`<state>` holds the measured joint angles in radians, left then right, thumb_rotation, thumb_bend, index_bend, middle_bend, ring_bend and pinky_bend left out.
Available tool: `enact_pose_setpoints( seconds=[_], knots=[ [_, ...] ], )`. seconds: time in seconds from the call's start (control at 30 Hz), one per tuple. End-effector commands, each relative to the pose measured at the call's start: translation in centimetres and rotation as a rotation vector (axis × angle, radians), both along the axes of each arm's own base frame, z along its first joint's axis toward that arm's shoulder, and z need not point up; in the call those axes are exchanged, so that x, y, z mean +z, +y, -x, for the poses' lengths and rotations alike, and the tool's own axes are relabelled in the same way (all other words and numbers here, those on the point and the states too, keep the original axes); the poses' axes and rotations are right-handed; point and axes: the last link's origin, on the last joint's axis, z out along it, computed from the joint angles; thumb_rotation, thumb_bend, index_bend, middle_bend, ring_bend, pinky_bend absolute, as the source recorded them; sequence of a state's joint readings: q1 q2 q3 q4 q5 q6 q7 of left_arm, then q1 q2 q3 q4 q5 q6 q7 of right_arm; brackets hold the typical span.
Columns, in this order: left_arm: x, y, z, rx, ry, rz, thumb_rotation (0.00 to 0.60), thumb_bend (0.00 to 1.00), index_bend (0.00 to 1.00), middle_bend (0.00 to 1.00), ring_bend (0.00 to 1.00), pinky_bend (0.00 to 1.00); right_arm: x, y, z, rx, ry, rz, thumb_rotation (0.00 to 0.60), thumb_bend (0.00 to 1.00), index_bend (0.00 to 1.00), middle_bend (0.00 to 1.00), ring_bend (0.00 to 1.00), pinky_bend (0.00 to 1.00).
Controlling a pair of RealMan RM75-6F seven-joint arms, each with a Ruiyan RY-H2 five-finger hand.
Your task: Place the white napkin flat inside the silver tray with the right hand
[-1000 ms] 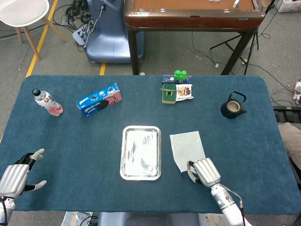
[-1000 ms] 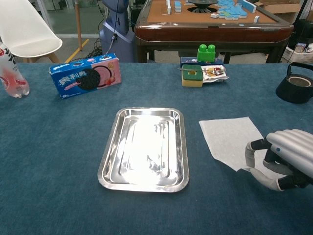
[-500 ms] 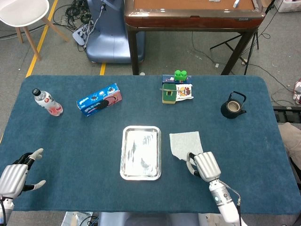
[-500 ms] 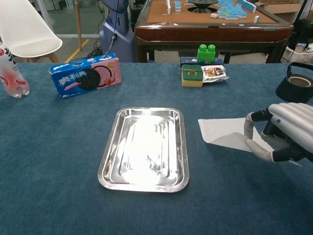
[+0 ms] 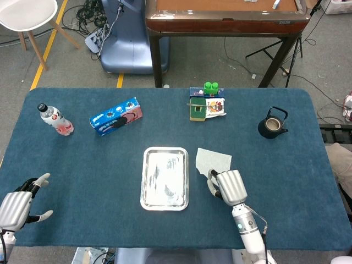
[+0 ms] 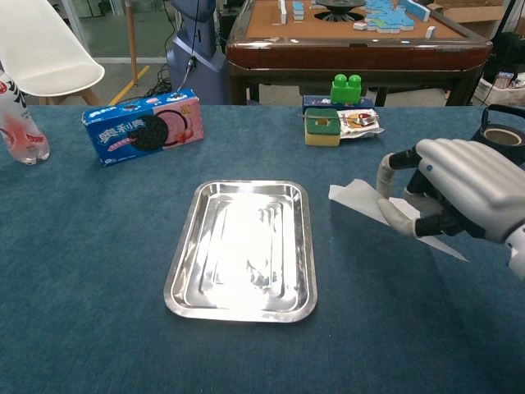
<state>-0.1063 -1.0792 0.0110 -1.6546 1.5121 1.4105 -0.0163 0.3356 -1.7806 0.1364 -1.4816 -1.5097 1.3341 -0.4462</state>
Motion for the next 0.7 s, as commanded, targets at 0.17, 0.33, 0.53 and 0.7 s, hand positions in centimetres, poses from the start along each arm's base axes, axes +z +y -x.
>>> enact_pose_setpoints(
  seconds=[0.17, 0.33, 0.53, 0.7],
  knots=[
    [0.3, -0.1, -0.1, -0.003, -0.005, -0.010, 0.600, 0.01, 0.13, 0.30, 0.18, 0.34, -0.8, -1.5, -2.9, 0.060, -0.016, 0.011, 0.600, 0.50, 0.60, 1.00, 1.00, 1.00],
    [0.5, -0.1, -0.1, -0.004, -0.009, -0.013, 0.600, 0.01, 0.13, 0.30, 0.18, 0.34, -1.5, -2.5, -4.5, 0.095, -0.008, 0.001, 0.600, 0.50, 0.60, 1.00, 1.00, 1.00],
    [0.6, -0.1, -0.1, -0.004, -0.012, -0.014, 0.600, 0.01, 0.13, 0.30, 0.18, 0.34, -2.4, -2.9, -6.3, 0.133, -0.013, -0.017, 0.600, 0.50, 0.60, 1.00, 1.00, 1.00],
    [0.6, -0.1, -0.1, -0.005, -0.015, -0.015, 0.600, 0.01, 0.13, 0.30, 0.18, 0.34, -3.1, -2.9, -8.2, 0.174, -0.024, -0.034, 0.600, 0.50, 0.60, 1.00, 1.00, 1.00]
  ],
)
